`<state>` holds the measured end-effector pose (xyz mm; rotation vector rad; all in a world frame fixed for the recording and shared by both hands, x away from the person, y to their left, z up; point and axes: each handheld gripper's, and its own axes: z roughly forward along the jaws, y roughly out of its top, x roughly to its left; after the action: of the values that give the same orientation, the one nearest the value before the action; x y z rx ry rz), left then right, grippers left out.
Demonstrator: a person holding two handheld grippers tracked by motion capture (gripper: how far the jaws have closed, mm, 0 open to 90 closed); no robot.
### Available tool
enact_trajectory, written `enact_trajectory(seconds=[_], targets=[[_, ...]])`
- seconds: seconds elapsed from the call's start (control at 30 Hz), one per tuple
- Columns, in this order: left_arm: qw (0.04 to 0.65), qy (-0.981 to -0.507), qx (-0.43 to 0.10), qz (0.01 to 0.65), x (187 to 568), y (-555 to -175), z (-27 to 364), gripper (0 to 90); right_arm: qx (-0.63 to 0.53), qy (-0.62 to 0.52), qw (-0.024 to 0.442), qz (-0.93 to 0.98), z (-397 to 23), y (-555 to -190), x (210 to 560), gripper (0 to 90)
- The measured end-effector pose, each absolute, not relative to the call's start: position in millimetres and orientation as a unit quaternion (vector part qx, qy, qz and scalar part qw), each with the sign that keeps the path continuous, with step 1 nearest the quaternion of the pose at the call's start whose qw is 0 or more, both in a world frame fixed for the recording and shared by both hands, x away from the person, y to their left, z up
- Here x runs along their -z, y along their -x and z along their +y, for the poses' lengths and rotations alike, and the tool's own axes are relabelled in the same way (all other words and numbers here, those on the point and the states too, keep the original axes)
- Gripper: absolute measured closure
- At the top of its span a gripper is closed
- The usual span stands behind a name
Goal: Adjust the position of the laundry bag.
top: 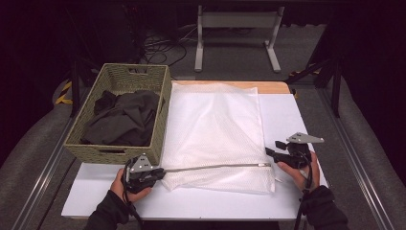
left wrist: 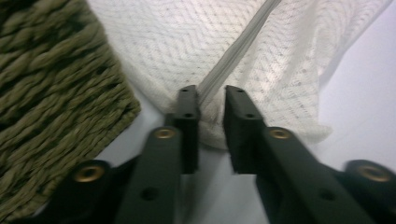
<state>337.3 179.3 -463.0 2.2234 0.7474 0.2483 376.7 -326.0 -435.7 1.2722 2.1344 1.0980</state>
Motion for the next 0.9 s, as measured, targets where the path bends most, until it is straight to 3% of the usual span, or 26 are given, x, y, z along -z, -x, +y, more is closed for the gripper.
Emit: enact_trajectory(seconds=[0.2,0.27,0.3,0.43,0.47,0.9], targets=[[0.381,-0.876,-0.090,0.283,461.6,-335.7,187.6,89.8,-0.356,-0.478,0.193,0.780,-313.6,-404.6,451.9,43.9],[0.382,-0.873,-0.092,0.289,461.9,-334.6,191.5,89.8,-0.341,-0.479,0.200,0.783,-309.4,-406.1,452.5,48.2],[0.381,-0.873,-0.091,0.291,461.3,-335.1,194.6,89.8,-0.332,-0.478,0.206,0.787,-307.8,-406.4,451.7,52.0],[0.381,-0.872,-0.092,0.294,461.4,-334.7,194.4,89.8,-0.332,-0.479,0.203,0.787,-306.3,-406.2,450.1,85.9],[0.377,-0.874,-0.099,0.289,460.6,-335.0,193.3,89.8,-0.327,-0.476,0.207,0.790,-305.6,-405.4,448.8,89.7],[0.373,-0.880,-0.105,0.274,460.0,-347.3,170.3,89.8,-0.325,-0.499,0.252,0.763,-328.6,-426.3,440.0,90.0]])
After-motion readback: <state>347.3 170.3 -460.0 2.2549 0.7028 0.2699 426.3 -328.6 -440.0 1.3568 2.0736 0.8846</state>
